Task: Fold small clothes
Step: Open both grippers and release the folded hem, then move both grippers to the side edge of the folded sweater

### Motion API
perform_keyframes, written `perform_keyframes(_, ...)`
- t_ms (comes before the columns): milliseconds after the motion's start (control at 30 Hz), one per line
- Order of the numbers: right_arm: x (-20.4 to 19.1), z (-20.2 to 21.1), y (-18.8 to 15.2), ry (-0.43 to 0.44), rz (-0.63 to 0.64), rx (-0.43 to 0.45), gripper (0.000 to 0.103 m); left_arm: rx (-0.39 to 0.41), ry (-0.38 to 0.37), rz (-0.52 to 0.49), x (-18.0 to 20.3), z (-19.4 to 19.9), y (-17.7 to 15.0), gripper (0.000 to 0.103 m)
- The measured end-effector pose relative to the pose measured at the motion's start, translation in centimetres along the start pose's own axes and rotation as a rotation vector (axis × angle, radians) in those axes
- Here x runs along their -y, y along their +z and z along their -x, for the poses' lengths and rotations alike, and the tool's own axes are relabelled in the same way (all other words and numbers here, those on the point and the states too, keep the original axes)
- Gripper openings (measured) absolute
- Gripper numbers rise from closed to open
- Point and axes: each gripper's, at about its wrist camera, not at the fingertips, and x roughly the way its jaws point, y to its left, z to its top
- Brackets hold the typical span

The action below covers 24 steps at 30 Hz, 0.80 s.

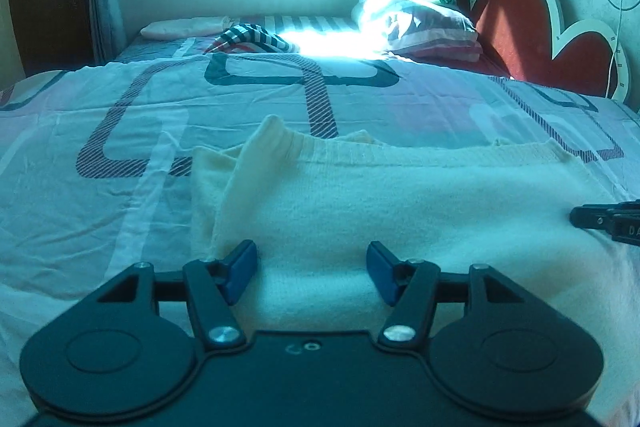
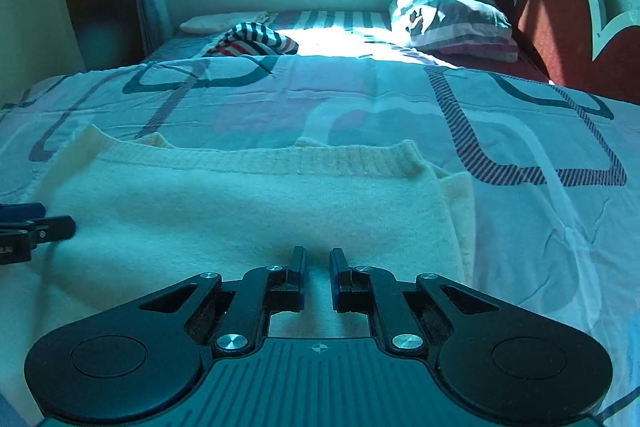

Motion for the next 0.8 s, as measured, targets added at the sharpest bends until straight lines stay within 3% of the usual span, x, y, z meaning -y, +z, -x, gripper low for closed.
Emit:
perform_keyframes(133, 0.4, 1.6, -0.3, 0.016, -0.043, 0.004, 0.010, -0.018, 0.001, 0.054, -0.5, 1.4, 0.1, 0.060)
perform_keyframes(267, -1.4, 2.8, -0.9, 0.066, -0.019, 0.020, 0.010, -0.014, -0.006, 0.027, 0.5, 2.4, -0.3, 0.071)
perform_keyframes(433, -1.6, 1.8, -2.1, 0.047, -0.010, -0.006, 0.010, -0.037, 0.022, 0.011, 1.2, 1.7, -1.2, 0.073)
perform_keyframes(567, -0.8, 3.3, -2.1, 0.070, -0.050, 0.009, 0.011, -0.049, 0.036, 0.023, 1.5, 2.4, -0.8, 0.071)
perform_keyframes(700, -1.5, 3.2, -3.3, 0.055, -0.005, -0.009, 0.021, -0.058, 0.054, -0.002, 1.9, 2.1, -1.4, 0.072)
perform_keyframes(800, -1.6, 3.6, -3.4, 0.054, -0.031, -0.010, 0.023, -0.056, 0.064, -0.012, 2.2, 2.1, -1.4, 0.073)
